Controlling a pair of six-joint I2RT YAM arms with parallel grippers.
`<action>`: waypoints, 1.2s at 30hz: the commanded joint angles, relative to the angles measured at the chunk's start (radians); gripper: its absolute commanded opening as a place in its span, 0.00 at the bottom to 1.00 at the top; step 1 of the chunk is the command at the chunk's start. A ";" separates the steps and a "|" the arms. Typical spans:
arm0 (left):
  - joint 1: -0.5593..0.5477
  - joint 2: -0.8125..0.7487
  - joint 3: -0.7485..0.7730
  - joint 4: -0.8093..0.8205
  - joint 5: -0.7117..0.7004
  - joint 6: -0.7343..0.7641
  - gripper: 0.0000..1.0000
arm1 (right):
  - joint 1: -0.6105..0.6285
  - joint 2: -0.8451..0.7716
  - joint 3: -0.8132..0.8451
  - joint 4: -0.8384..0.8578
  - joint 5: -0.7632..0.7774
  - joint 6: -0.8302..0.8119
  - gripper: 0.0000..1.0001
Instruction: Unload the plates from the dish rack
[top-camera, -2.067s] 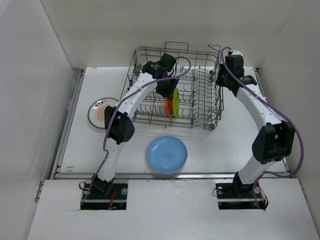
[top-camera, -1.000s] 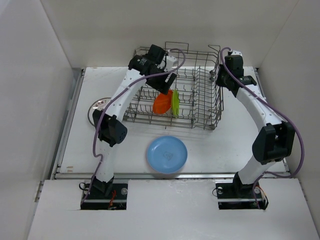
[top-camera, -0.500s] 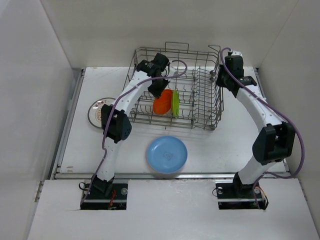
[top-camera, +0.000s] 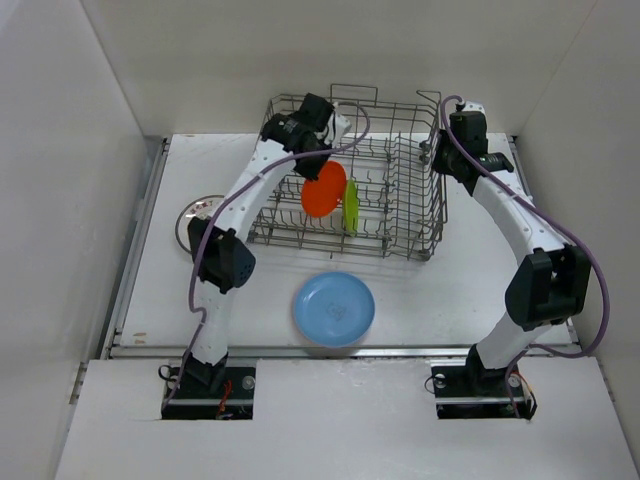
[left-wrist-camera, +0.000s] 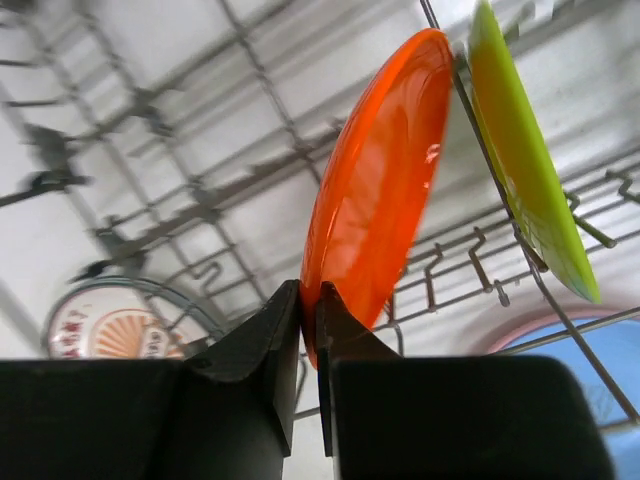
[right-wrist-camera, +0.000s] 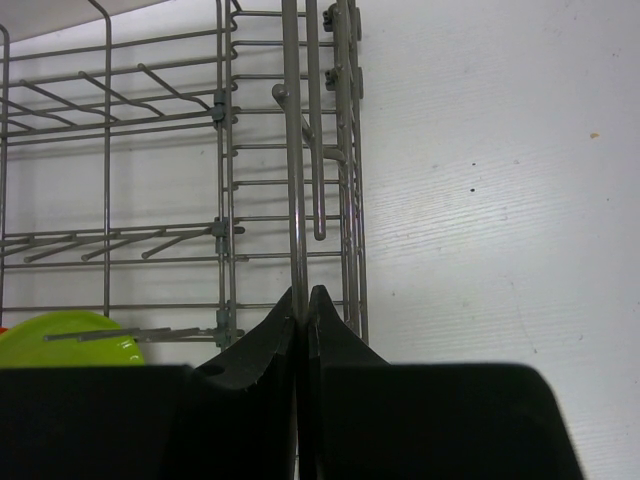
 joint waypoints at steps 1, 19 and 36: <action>0.006 -0.215 0.066 0.163 -0.044 -0.030 0.00 | 0.009 -0.025 -0.025 0.009 0.033 -0.023 0.00; 0.467 -0.387 0.092 -0.337 0.655 0.153 0.00 | 0.009 -0.043 -0.043 0.018 0.024 -0.023 0.00; 0.586 -0.502 -0.940 -0.225 0.490 0.688 0.00 | 0.018 -0.043 -0.043 0.027 0.014 -0.023 0.00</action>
